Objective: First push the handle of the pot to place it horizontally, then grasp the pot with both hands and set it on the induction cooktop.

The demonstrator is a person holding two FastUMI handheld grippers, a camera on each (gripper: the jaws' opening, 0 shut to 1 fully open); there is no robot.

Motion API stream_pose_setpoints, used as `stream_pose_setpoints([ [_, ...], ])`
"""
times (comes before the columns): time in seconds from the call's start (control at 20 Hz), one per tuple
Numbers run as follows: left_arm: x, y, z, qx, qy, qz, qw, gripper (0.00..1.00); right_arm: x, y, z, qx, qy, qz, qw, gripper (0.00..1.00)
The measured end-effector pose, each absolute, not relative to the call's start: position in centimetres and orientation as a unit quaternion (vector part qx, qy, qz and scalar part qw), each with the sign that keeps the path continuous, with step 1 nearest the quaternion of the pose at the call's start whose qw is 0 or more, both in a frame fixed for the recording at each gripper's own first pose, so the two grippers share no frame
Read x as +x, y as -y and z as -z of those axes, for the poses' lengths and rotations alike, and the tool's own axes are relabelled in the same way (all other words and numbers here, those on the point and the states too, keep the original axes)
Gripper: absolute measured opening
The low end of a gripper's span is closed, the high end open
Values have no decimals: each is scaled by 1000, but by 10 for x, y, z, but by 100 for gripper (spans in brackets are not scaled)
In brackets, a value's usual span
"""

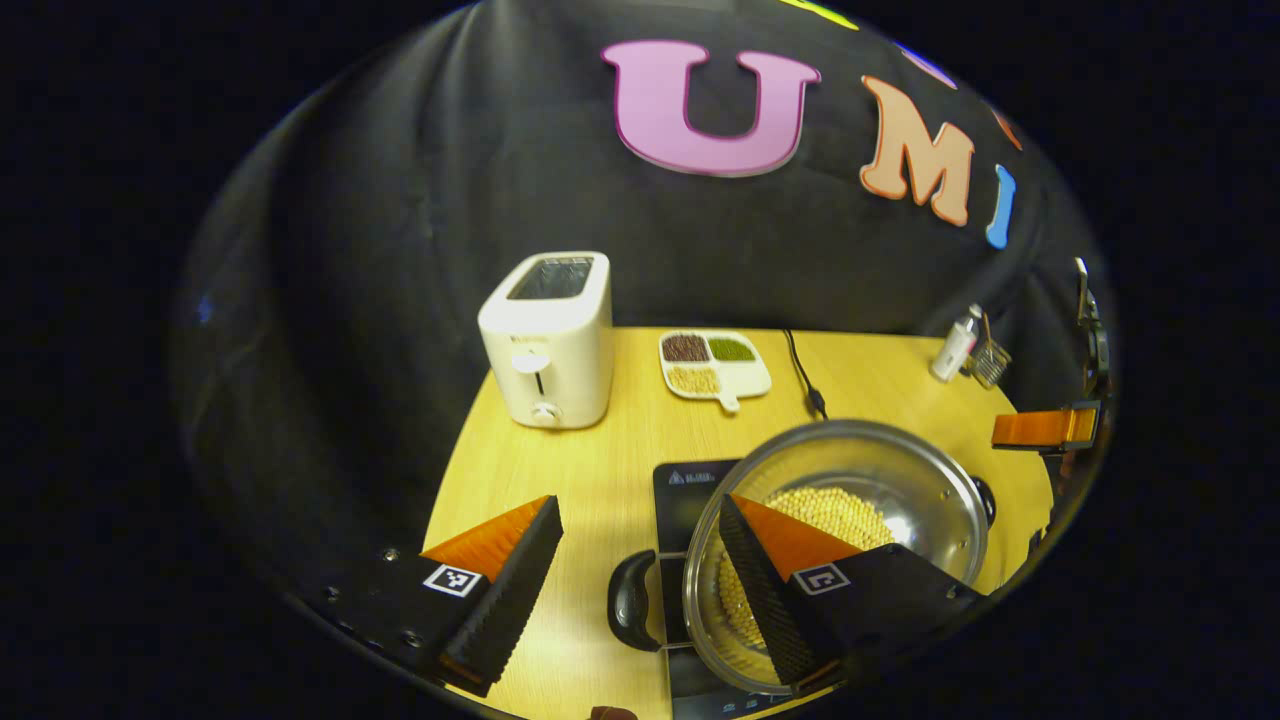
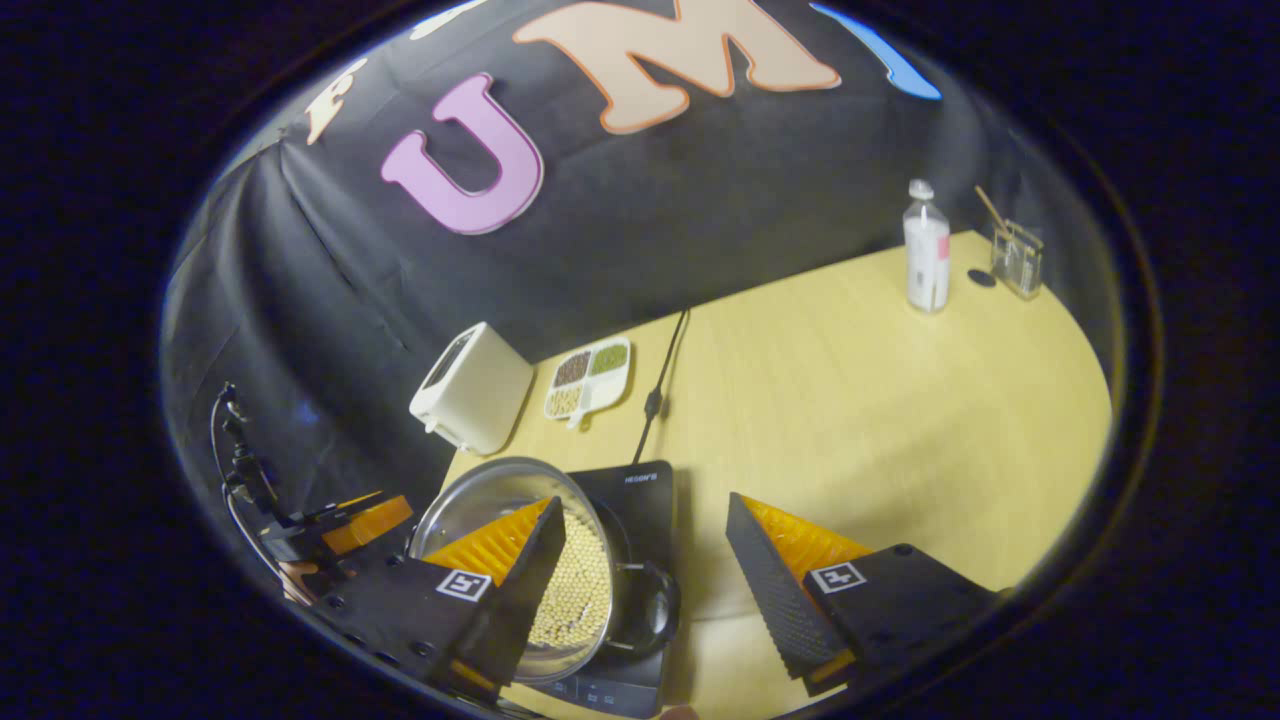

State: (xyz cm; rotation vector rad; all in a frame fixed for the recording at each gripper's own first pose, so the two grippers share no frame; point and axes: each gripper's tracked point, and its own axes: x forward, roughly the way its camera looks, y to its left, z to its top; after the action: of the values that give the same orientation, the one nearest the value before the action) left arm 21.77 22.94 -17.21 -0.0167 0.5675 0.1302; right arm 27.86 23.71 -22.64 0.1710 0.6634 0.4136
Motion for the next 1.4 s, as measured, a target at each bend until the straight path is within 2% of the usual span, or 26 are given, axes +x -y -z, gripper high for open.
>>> stream_pose_setpoints([
  [0.25,196,-182,110,-19,-204,-85,975,97,271,-197,167,57,-247,-200,946,99],
  [0.75,150,1,14,-32,-93,-99,990,96,233,-79,37,3,-117,-241,963,99],
  [0.8,145,14,0,-25,-75,-103,991,96,229,-67,22,-2,-101,-243,965,92],
  [0.9,132,39,-25,-16,-42,-106,993,96,218,-45,-6,-6,-74,-249,966,92],
  [0.95,126,54,-34,-15,-30,-102,994,99,213,-31,-18,-7,-59,-250,967,92],
  [1.15,106,86,-59,-1,7,-106,994,92,198,28,-59,-20,-10,-217,976,92],
  [1.35,91,112,-72,5,39,-110,993,92,183,68,-77,-8,15,-197,980,92],
  [1.4,89,117,-74,4,46,-108,993,92,179,76,-80,-3,21,-194,981,99],
])
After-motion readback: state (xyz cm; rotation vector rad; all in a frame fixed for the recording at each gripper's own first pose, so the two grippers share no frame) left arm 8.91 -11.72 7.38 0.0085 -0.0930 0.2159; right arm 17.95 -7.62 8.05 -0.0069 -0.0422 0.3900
